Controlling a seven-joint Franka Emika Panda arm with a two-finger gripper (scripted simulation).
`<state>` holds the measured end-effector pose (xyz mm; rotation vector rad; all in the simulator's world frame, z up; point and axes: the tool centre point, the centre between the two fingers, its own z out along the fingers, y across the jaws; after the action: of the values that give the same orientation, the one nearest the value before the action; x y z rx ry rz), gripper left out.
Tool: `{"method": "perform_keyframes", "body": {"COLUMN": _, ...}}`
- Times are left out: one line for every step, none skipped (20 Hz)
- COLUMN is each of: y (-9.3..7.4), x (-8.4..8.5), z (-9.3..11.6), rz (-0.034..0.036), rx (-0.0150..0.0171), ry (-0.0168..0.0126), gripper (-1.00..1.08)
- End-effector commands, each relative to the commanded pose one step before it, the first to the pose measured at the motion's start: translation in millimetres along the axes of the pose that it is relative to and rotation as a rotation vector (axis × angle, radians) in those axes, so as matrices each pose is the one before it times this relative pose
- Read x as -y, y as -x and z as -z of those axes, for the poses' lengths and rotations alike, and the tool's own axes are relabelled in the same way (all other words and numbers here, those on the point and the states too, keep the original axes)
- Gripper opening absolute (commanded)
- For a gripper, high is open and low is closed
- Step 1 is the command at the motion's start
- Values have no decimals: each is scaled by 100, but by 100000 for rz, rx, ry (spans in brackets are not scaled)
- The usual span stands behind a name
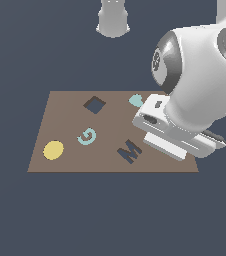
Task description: Insert a designated object into the corresponding slot on a board.
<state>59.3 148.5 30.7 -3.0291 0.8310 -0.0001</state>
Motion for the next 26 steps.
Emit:
{"method": "perform_keyframes", "body": {"y": -49, "x": -211, "z": 33, "rz": 2356, "rx": -30, "ry": -6, "gripper": -100}}
{"method": "perform_keyframes", "body": {"y": -9, "x": -101, "z": 10, "rz": 1271, "rx": 0, "ry": -1, "gripper": -100}}
{"method": "perform_keyframes", "body": {"y": -11, "x": -112, "z": 11, "rz": 1403, "rx": 0, "ry": -1, "gripper": -100}}
{"method": "perform_keyframes", "body": {"y": -12, "x": -122, "z": 12, "rz": 1538, "rx": 0, "ry": -1, "gripper": -100}}
{"method": "perform_keyframes", "body": {"y": -13, "x": -133, "z": 13, "rz": 1669, "rx": 0, "ry": -1, "gripper": -100}}
{"method": "perform_keyframes", "body": {"y": -15, "x": -144, "z": 14, "rz": 1801, "rx": 0, "ry": -1, "gripper": -100}}
{"method": "perform_keyframes", "body": {"y": -16, "x": -154, "z": 15, "rz": 1934, "rx": 0, "ry": -1, "gripper": -100}}
{"method": "perform_keyframes", "body": {"y": -17, "x": -165, "z": 16, "rz": 2065, "rx": 0, "ry": -1, "gripper": -100}}
{"method": "perform_keyframes", "body": {"y": -19, "x": -176, "z": 17, "rz": 2196, "rx": 0, "ry": 0, "gripper": -100}}
{"method": "perform_keyframes", "body": {"y": -20, "x": -186, "z": 18, "rz": 2326, "rx": 0, "ry": 0, "gripper": -100}}
{"method": "perform_keyframes", "body": {"y": -22, "x": -198, "z": 19, "rz": 2456, "rx": 0, "ry": 0, "gripper": -100}}
{"method": "perform_keyframes", "body": {"y": -23, "x": -207, "z": 20, "rz": 2587, "rx": 0, "ry": 0, "gripper": -100}}
{"method": "perform_keyframes", "body": {"y": -26, "x": -219, "z": 21, "rz": 2716, "rx": 0, "ry": 0, "gripper": -100}}
{"method": "perform_keyframes", "body": {"y": -27, "x": -229, "z": 22, "rz": 2845, "rx": 0, "ry": 0, "gripper": -100}}
{"method": "perform_keyframes", "body": {"y": -29, "x": -240, "z": 23, "rz": 2974, "rx": 0, "ry": 0, "gripper": -100}}
{"method": "perform_keyframes", "body": {"y": -31, "x": -251, "z": 24, "rz": 3102, "rx": 0, "ry": 1, "gripper": -100}}
{"method": "perform_keyframes", "body": {"y": -33, "x": -261, "z": 25, "rz": 3232, "rx": 0, "ry": 1, "gripper": -100}}
{"method": "perform_keyframes", "body": {"y": -35, "x": -273, "z": 25, "rz": 3358, "rx": 0, "ry": 1, "gripper": -100}}
{"method": "perform_keyframes", "body": {"y": -37, "x": -283, "z": 26, "rz": 3487, "rx": 0, "ry": 1, "gripper": -100}}
{"method": "perform_keyframes", "body": {"y": -39, "x": -293, "z": 27, "rz": 3589, "rx": 0, "ry": 2, "gripper": -100}}
{"method": "perform_keyframes", "body": {"y": -40, "x": -294, "z": 27, "rz": 3597, "rx": 0, "ry": 2, "gripper": -100}}
{"method": "perform_keyframes", "body": {"y": -40, "x": -294, "z": 27, "rz": 3594, "rx": 1, "ry": 2, "gripper": -100}}
{"method": "perform_keyframes", "body": {"y": -41, "x": -295, "z": 27, "rz": 3591, "rx": 1, "ry": 2, "gripper": -100}}
{"method": "perform_keyframes", "body": {"y": -41, "x": -295, "z": 27, "rz": 3588, "rx": 1, "ry": 2, "gripper": -100}}
{"method": "perform_keyframes", "body": {"y": -42, "x": -296, "z": 27, "rz": 3586, "rx": 1, "ry": 2, "gripper": -100}}
{"method": "perform_keyframes", "body": {"y": -42, "x": -296, "z": 27, "rz": 3584, "rx": 2, "ry": 3, "gripper": -100}}
